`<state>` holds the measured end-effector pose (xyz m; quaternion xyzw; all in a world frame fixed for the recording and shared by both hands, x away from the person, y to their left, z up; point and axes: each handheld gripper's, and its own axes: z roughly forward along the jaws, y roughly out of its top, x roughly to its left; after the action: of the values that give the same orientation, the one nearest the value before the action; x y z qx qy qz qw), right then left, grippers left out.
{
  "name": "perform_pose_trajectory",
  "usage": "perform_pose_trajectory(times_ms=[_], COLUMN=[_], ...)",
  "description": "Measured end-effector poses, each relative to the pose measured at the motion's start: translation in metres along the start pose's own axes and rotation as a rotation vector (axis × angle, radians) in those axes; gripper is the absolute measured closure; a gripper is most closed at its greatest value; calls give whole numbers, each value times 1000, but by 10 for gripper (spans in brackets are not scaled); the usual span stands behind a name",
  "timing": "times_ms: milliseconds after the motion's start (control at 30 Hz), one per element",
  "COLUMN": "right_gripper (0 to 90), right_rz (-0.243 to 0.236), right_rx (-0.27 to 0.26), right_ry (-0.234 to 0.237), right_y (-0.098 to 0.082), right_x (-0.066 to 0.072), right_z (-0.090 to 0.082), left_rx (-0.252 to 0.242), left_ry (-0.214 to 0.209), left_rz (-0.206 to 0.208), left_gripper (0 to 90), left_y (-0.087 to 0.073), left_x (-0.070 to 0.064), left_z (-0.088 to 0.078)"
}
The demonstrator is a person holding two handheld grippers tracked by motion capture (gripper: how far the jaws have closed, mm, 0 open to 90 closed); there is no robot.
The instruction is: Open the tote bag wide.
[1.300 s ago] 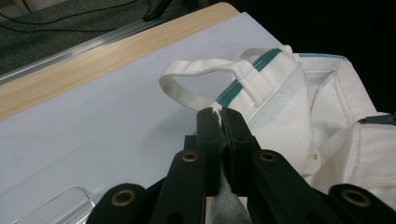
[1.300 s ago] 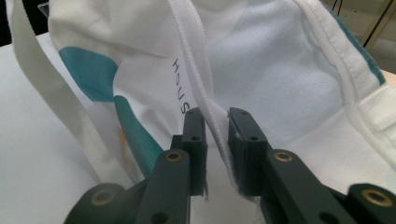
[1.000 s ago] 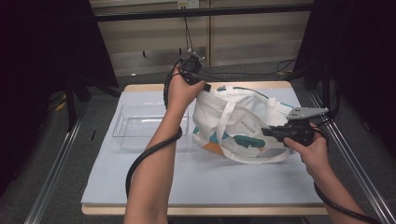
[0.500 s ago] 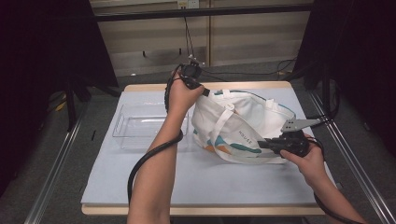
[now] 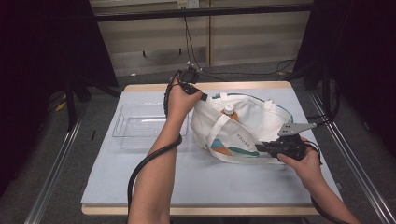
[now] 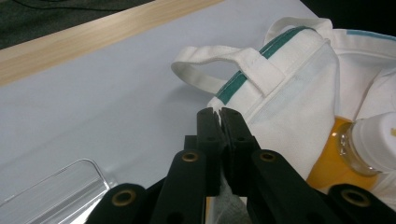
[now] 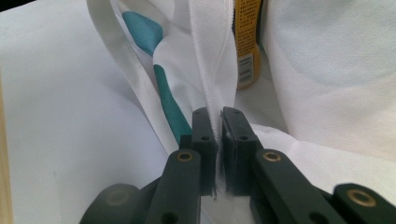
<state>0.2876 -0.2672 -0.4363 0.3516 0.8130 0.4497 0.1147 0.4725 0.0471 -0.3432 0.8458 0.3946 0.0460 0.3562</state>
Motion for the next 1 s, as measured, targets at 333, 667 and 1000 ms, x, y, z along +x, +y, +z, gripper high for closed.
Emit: perform_pose_trajectory(times_ms=[333, 667, 1000], right_gripper=[833, 844, 855], right_rz=[2, -2, -6], right_rx=[5, 5, 11], right_ry=[-2, -1, -4], right_y=[-3, -6, -12], right_x=[2, 2, 5], right_z=[2, 4, 4], left_rx=[8, 25, 28], left_ry=[5, 11, 24], left_rz=[0, -2, -19], left_gripper=[875, 875, 878], left_y=[-4, -2, -1], left_x=[4, 5, 6], left_z=[4, 8, 14])
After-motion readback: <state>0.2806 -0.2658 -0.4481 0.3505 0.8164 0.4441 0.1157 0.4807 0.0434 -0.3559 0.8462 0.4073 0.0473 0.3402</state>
